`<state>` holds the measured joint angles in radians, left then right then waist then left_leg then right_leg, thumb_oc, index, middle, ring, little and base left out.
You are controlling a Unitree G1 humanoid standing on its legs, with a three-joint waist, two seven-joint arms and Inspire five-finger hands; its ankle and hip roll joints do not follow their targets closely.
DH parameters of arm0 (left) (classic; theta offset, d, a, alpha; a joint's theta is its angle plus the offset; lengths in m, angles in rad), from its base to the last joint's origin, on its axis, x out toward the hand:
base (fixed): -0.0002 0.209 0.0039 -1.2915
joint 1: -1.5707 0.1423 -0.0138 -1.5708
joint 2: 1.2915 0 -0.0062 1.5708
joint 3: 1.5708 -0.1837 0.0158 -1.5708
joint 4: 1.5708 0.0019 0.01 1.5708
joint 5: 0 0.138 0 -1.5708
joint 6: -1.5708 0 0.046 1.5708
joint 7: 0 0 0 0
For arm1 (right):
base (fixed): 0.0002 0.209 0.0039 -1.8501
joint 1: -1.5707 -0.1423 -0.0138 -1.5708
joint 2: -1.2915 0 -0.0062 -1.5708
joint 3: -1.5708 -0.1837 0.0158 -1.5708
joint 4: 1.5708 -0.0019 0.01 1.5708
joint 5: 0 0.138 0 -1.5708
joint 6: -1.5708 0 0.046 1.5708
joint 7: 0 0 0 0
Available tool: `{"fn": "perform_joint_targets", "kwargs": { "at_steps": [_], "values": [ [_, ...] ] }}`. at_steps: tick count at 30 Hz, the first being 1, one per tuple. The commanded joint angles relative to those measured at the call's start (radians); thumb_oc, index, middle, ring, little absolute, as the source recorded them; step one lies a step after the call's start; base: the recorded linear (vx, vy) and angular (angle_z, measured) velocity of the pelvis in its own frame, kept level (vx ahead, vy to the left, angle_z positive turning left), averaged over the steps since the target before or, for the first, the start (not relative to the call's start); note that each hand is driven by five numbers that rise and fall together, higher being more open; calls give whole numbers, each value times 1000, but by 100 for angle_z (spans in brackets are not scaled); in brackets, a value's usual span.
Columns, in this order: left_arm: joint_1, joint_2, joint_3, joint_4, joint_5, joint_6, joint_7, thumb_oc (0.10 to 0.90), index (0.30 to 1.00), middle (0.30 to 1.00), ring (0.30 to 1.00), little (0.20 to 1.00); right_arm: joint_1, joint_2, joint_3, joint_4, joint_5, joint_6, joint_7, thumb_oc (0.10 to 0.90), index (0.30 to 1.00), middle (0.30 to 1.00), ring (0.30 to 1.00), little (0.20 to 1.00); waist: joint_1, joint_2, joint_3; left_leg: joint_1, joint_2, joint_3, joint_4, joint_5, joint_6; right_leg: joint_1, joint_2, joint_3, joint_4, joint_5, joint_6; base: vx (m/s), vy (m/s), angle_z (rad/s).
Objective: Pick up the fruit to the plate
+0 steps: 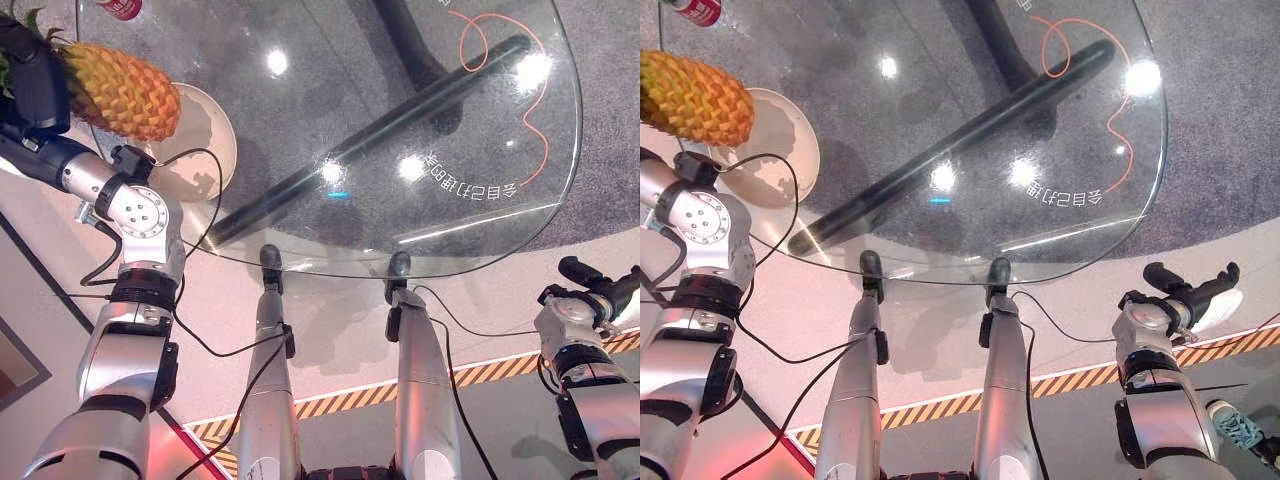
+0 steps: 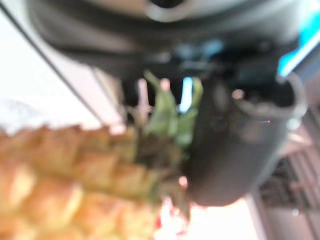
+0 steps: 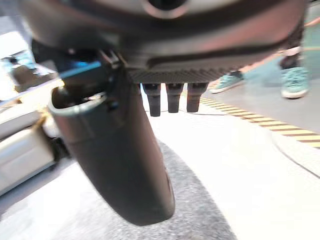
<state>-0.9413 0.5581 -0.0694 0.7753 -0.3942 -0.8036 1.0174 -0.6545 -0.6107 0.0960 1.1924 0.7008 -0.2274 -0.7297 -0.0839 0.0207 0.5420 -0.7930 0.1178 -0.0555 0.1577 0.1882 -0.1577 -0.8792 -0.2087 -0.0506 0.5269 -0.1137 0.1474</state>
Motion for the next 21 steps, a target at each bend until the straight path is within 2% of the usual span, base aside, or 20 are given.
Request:
{"fn": "perform_joint_targets", "kwargs": {
  "at_steps": [1,10,21],
  "values": [
    [-161,146,-6,28,165,-53,100,100,300,300,300,200,30,-19,-39,60,83,-5,29,800,900,900,900,900,30,-78,-22,29,-51,67,115,-157,49,125,105,-53,-243,116,-50,36,3,0],
    [-187,170,-48,111,280,25,182,100,300,300,300,200,53,-4,-29,116,118,47,102,800,900,900,900,900,26,-79,-22,23,-47,64,125,-160,50,119,111,-49,-231,109,-54,0,0,0],
    [-202,181,-66,184,362,77,216,100,300,300,300,200,48,15,-12,122,117,50,126,800,900,900,900,900,23,-87,-22,8,-41,62,145,-170,49,105,115,-47,-212,97,-60,0,0,0]
  ]
}}
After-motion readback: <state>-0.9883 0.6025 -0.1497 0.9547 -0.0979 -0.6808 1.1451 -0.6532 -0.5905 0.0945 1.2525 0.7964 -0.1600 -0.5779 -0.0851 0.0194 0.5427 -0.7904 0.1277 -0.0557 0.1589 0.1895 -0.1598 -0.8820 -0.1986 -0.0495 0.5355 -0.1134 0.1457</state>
